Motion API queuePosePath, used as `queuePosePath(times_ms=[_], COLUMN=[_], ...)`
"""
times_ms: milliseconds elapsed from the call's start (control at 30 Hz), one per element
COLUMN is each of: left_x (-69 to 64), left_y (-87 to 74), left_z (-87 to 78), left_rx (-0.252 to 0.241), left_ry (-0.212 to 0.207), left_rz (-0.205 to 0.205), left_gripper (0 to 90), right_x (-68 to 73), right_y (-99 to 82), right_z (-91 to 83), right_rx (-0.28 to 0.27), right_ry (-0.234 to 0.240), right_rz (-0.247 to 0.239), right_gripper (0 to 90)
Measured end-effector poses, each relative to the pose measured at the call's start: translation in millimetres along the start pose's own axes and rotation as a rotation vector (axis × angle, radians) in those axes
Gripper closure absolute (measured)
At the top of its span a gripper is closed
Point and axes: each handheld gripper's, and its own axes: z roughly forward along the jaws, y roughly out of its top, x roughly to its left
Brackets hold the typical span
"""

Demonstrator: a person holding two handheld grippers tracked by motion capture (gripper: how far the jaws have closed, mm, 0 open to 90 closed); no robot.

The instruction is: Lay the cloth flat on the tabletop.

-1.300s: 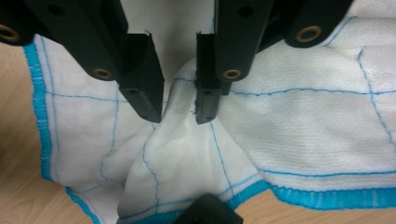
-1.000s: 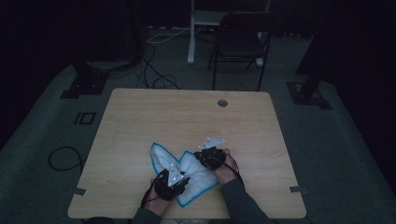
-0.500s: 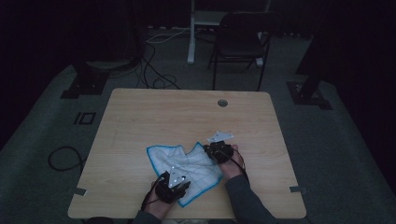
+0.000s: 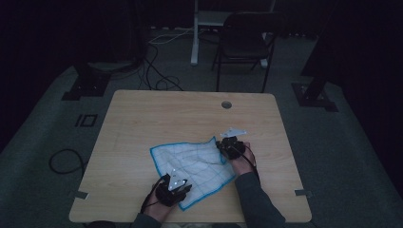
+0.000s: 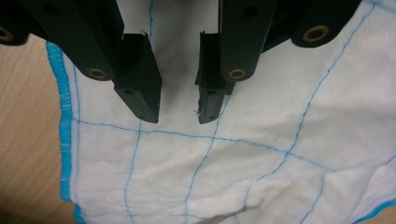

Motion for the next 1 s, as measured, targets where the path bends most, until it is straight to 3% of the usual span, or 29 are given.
queuePosePath(times_ms=[433, 667, 767, 900, 1000], left_x=[21.7, 27.9, 34.2, 47.3, 57.9], left_y=[-3.2, -0.9, 2.7, 9.3, 13.4], left_z=[-6.7, -5.5, -6.1, -5.8, -2.8], left_rx=[0.018, 0.017, 0.006, -0.011, -0.003], left_ry=[0.052, 0.041, 0.055, 0.098, 0.132], left_rz=[-0.017, -0.041, -0.055, -0.069, -0.065], left_gripper=[70.4, 68.4, 66.2, 66.3, 66.6], right_x=[-37.2, -52.3, -52.1, -40.8, -24.5], right_y=[2.9, -4.6, -7.3, -12.6, -21.5], right_z=[-1.6, -1.5, -3.2, -12.1, -17.5], right_rx=[0.022, 0.031, 0.038, 0.026, 0.021], right_ry=[-0.083, -0.128, -0.164, -0.137, -0.098], right_rz=[0.034, 0.07, 0.069, 0.042, -0.012], right_gripper=[89.5, 87.8, 73.4, 66.5, 65.1])
